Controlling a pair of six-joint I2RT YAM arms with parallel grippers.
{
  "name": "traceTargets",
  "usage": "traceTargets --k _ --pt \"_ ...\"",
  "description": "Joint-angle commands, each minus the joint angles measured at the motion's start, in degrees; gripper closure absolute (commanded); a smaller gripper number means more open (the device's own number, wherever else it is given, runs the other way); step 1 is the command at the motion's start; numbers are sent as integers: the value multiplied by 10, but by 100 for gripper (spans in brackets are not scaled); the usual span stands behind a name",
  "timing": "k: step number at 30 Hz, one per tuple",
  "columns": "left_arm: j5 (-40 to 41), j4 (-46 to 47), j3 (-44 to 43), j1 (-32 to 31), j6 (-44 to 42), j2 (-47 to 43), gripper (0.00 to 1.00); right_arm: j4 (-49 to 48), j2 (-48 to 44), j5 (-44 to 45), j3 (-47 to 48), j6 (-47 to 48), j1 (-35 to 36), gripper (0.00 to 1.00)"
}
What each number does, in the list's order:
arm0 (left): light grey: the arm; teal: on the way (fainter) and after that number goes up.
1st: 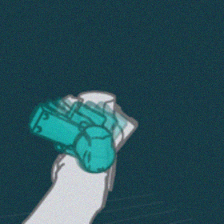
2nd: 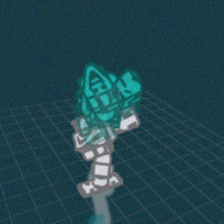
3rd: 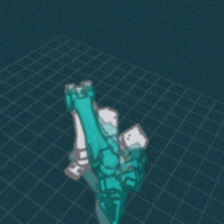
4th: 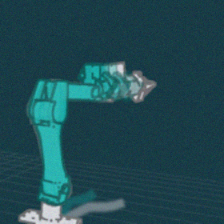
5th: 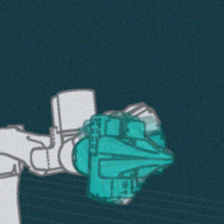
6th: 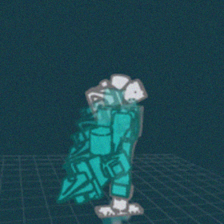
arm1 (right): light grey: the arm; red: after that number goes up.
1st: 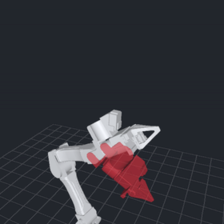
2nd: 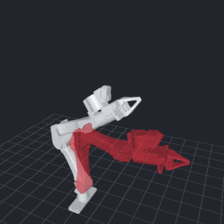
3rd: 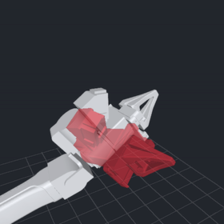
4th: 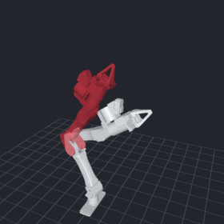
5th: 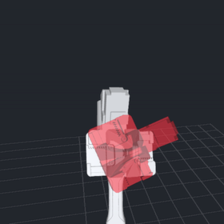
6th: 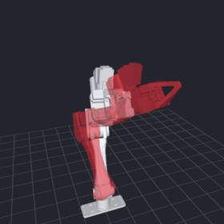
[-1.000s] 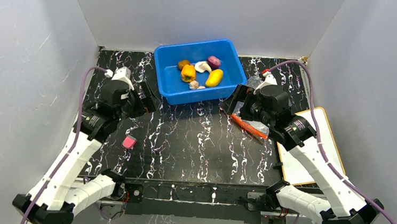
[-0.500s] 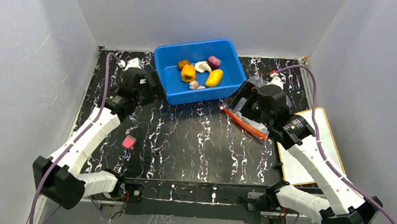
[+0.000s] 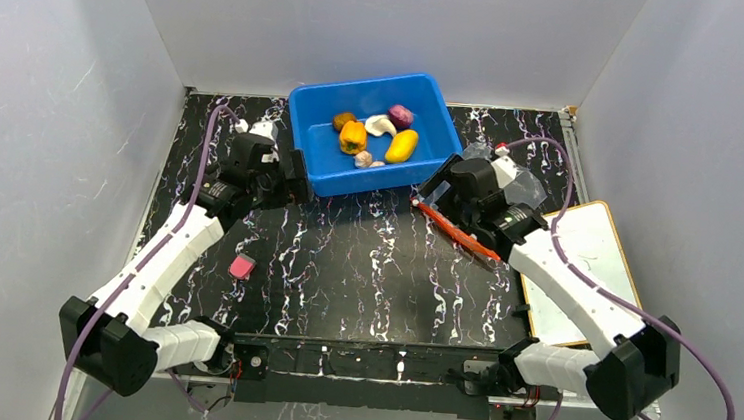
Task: Place the food in the zip-top bag and seal the zipper
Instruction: Pick up the zipper food storage bag at the center of the board.
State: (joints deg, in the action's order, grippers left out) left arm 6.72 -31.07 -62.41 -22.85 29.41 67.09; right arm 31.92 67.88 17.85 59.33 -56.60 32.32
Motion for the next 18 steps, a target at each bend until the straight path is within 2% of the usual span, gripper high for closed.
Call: traceTargets --k 1,5,7,10,15,18 --pt "-107 -43 24 4 -26 -33 2 -60 46 -2 3 -136 2 16" --pt "-138 -50 72 3 -9 -111 2 -126 105 -39 41 -191 3 24" --pt "-141 -59 90 3 0 -148 2 -128 139 -58 69 -226 3 27" --pt "-191 -59 118 3 -4 -200 2 -123 178 -64 109 -256 3 29" --pt "-222 -86 114 3 5 -225 2 -166 215 -41 122 -276 2 33" --pt "-213 -108 106 3 -4 -232 2 -132 245 -34 153 -274 -2 33"
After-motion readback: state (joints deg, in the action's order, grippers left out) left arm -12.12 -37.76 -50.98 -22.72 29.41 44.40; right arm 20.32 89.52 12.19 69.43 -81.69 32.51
